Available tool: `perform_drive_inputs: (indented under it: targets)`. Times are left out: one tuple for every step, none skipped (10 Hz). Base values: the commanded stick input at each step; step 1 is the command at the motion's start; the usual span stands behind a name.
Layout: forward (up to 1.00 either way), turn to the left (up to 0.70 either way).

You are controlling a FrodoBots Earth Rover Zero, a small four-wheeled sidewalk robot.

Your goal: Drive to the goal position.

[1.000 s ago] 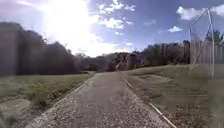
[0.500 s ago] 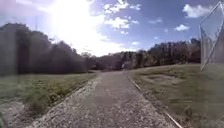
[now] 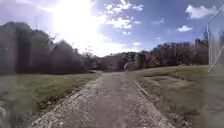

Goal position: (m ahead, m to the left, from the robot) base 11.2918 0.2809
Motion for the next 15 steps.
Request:
perform_drive_inputs:
  targets:
    - [0.70, 0.01]
    - [0.70, 0.01]
    - [0.70, 0.01]
    - [0.70, 0.01]
    - [0.70, 0.01]
    - [0.70, 0.01]
    - [0.70, 0.01]
    - [0.70, 0.01]
    - [0.70, 0.01]
    - [0.70, 0.01]
    - [0.70, 0.01]
    - [0.70, 0.01]
    - [0.70, 0.01]
    - [0.70, 0.01]
    - [0.70, 0.01]
